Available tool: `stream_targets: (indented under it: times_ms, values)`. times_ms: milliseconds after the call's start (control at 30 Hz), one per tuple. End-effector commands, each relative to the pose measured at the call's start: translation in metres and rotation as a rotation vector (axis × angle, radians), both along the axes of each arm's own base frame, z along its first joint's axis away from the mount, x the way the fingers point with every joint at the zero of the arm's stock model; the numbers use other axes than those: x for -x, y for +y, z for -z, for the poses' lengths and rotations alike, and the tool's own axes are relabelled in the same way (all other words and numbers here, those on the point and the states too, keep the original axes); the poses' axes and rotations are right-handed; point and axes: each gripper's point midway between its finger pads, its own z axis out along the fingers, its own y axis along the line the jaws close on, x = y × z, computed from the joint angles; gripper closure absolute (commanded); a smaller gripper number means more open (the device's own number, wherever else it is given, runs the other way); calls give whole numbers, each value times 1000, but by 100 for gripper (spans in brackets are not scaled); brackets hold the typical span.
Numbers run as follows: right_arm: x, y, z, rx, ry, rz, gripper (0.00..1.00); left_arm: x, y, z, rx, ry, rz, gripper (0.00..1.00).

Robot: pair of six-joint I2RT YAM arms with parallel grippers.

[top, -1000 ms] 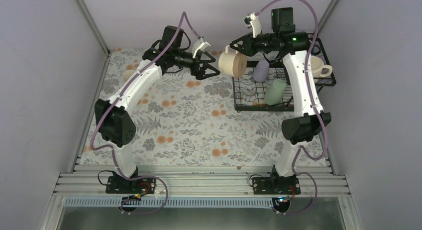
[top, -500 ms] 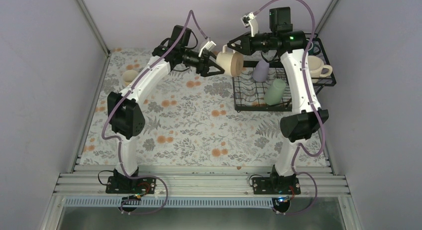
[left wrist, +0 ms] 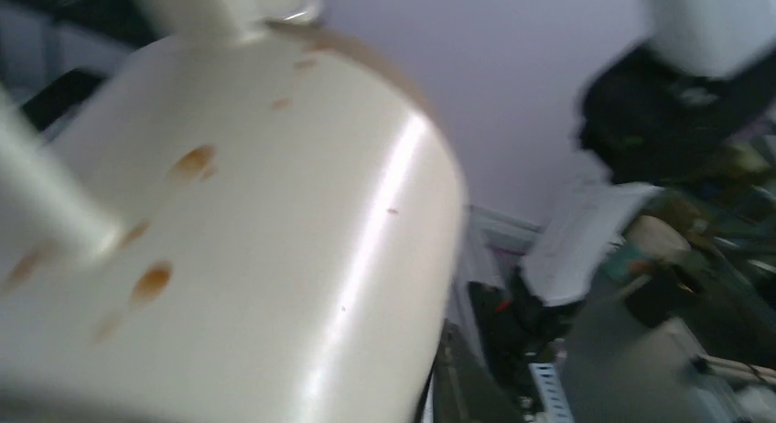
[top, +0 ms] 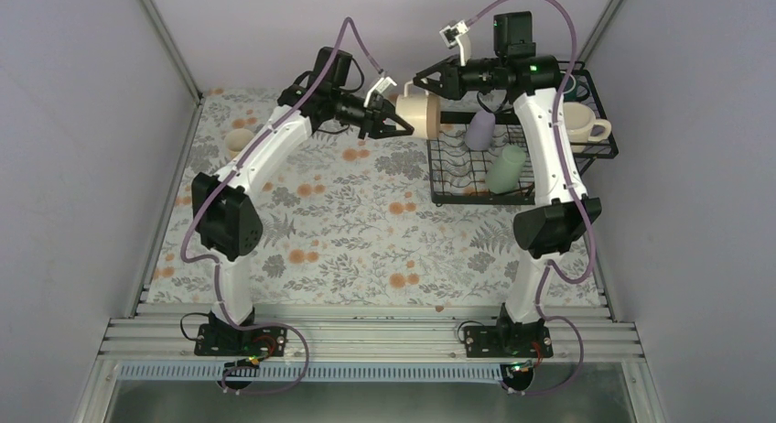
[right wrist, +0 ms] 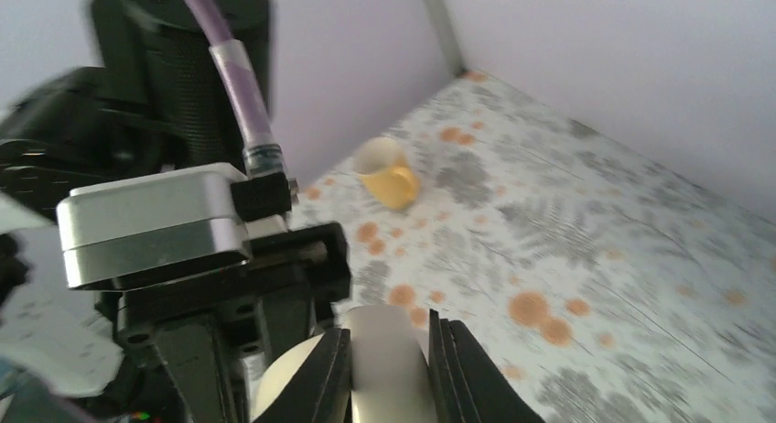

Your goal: Unload the cups from the dish rack

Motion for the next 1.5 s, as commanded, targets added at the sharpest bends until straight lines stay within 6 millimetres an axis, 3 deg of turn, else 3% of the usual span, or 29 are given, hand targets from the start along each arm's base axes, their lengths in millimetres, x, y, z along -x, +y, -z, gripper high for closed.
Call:
stream_targets:
  times_ms: [0, 67, 167, 300, 433, 567, 667, 767, 967, 1167, 1267, 1467]
  values:
    - [7, 2, -23, -37, -54, -17, 97, 12, 5, -29, 36, -78, -9, 96]
    - [9, 2, -23, -36, -53, -17, 92, 13, 6, -31, 34, -91, -18, 97]
    - [11, 1, -24, -29, -61, -21, 67, 11, 9, -30, 14, -118, -47, 98]
    - [12, -4, -22, 5, -76, 13, 47, -1, 15, -23, -63, -199, -142, 98]
    - [11, -17, -25, 46, -125, 89, 36, -22, 29, -10, -205, -299, -265, 98]
    - [14, -35, -29, 77, -182, 170, 25, -47, 56, 12, -390, -395, -402, 98]
    - [9, -50, -23, 142, -200, 269, 24, -63, 81, 32, -561, -457, -479, 98]
    - [2, -65, 1, 226, -169, 347, 22, -77, 112, 62, -775, -506, -520, 98]
    - [21, -77, 18, 282, -191, 371, 21, -107, 199, 107, -1101, -580, -529, 98]
    - [35, -82, 33, 316, -193, 366, 20, -101, 263, 157, -1354, -591, -394, 97]
    - [38, -84, 40, 330, -187, 368, 20, -105, 281, 169, -1420, -594, -383, 98]
    - [46, -85, 54, 334, -167, 363, 18, -108, 289, 193, -1463, -541, -335, 98]
